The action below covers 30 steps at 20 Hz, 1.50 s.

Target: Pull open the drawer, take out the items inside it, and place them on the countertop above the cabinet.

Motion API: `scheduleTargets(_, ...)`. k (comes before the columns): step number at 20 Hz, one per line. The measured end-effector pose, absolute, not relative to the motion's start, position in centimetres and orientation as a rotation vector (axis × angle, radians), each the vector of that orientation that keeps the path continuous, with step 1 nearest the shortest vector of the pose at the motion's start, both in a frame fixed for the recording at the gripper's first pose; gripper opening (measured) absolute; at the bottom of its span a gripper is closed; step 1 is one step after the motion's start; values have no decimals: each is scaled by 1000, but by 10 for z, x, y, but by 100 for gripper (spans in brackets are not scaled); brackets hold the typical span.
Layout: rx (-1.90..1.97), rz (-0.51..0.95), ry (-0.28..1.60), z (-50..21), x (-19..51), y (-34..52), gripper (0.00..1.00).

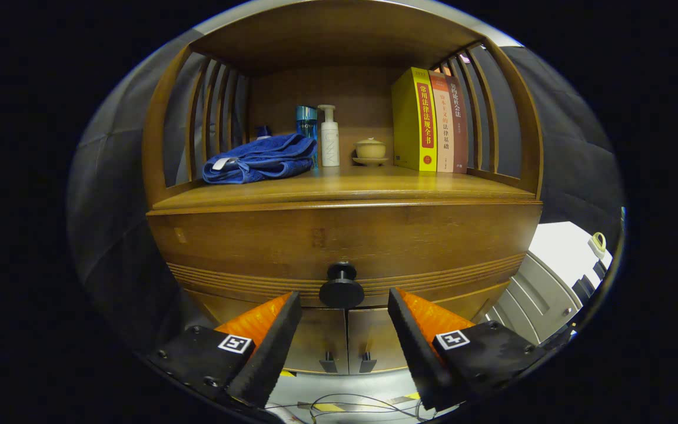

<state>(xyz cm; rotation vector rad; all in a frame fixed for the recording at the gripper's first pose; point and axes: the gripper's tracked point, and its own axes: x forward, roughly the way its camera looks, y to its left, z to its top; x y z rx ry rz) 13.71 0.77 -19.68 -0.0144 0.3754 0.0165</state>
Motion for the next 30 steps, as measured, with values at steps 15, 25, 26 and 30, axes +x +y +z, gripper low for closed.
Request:
scheduleTargets(15, -44, -25, 384, -204, 158, 10, 52)
scheduleTargets(25, -43, -42, 418, -205, 125, 10, 47)
scheduleTargets(26, -37, -46, 420, -204, 119, 9, 47)
scheduleTargets(30, -32, -49, 433, -204, 91, 8, 47)
